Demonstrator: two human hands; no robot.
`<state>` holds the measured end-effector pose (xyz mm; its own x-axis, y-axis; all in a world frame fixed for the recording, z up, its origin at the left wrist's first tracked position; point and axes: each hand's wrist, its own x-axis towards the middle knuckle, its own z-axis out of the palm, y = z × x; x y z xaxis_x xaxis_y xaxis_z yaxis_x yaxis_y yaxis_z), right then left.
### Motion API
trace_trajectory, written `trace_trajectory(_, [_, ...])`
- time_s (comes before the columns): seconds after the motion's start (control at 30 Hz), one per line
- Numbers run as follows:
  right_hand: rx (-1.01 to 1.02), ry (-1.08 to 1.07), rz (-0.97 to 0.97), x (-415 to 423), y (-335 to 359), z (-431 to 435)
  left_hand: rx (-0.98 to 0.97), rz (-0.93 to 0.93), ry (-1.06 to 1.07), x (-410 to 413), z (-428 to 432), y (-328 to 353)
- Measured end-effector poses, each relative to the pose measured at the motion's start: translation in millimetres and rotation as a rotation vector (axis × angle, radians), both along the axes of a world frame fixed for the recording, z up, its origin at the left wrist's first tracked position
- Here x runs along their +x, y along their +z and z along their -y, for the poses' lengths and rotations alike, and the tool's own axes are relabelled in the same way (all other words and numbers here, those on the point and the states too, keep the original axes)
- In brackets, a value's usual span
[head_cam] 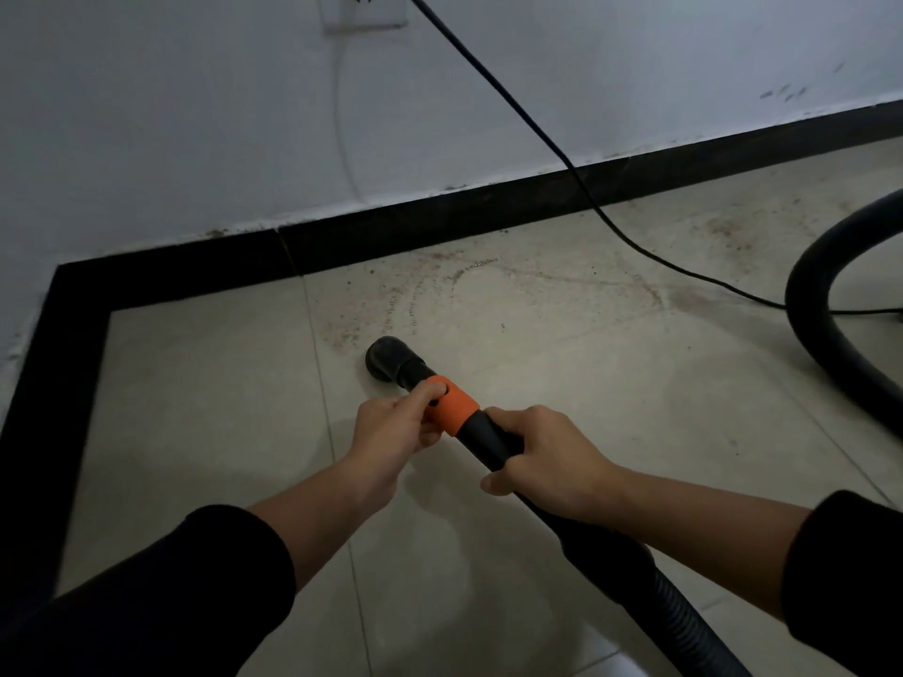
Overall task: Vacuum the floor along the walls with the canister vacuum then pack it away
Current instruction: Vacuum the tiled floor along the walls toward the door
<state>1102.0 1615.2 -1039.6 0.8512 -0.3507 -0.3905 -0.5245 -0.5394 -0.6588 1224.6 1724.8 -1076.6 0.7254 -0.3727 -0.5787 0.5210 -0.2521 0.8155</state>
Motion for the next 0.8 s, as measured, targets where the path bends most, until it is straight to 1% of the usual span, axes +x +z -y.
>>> trace_trajectory(0.8, [0.024,0.087,0.012,54.8,-4.5,-19.4,0.022,0.079,0.146,38.0,-27.0,-0.6])
